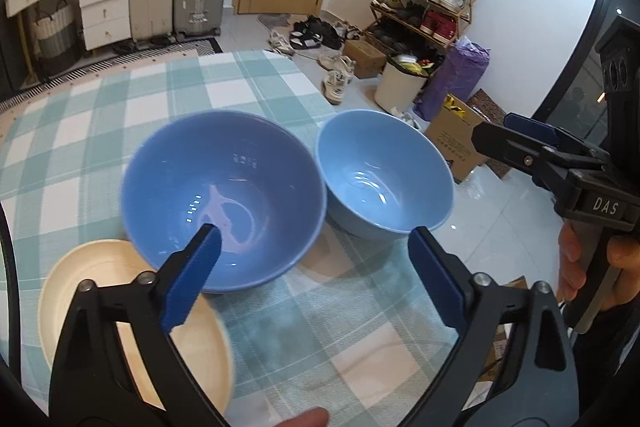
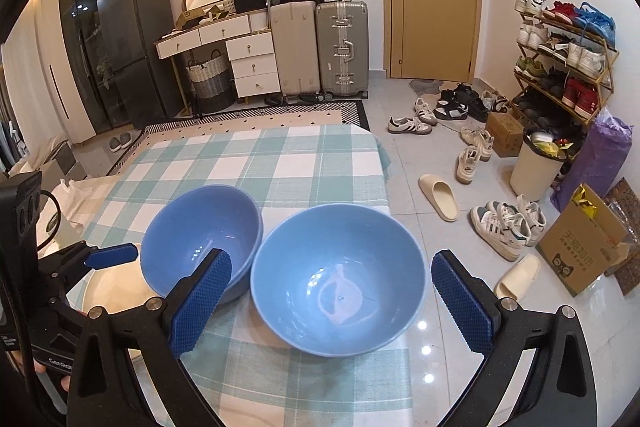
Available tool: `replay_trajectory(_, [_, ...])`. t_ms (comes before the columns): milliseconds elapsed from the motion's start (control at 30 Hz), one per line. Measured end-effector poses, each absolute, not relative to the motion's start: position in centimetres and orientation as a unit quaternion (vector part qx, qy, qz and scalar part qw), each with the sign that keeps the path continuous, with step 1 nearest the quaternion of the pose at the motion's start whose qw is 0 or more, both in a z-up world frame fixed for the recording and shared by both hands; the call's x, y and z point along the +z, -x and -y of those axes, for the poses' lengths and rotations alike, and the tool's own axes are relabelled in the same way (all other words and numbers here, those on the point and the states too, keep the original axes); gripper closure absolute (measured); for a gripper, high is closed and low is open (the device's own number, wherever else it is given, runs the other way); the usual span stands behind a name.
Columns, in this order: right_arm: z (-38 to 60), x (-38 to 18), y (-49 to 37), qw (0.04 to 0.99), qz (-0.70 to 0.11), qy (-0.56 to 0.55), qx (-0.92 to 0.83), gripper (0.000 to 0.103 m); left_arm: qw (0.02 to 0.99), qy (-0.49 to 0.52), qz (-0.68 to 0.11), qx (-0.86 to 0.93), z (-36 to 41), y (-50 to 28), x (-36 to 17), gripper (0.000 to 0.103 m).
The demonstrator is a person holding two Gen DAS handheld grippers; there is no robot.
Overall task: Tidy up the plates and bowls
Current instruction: 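Move both open tools to the light blue bowl rim, then close the left tool on the light blue bowl rim while the right tool grips its opposite rim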
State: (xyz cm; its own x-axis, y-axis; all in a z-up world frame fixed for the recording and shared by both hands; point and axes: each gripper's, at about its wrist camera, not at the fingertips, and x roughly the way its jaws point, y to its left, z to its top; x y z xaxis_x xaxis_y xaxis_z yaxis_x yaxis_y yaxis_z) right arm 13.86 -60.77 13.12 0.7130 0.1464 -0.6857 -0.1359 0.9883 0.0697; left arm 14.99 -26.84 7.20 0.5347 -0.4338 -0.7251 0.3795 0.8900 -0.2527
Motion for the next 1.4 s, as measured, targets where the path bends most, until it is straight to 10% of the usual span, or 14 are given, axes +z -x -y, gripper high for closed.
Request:
replay_trajectory(600, [65.2, 10.6, -13.6, 0.917, -0.395, -0.027, 0.057, 0.001, 0.841, 0.042, -0.463, -0.278, 32.3, -16.7, 5.5, 0.053])
replay_trajectory(1033, [66.8, 8.6, -15.1, 0.909, -0.412, -0.035, 0.047, 0.002, 0.837, 0.038, -0.476, -0.268, 34.1, -18.2, 4.0, 0.056])
replay_trajectory(1400, [67.3, 6.2, -17.2, 0.898, -0.435, -0.041, 0.051, 0.026, 0.836, 0.034, -0.481, -0.260, 34.8, -18.7, 2.9, 0.056])
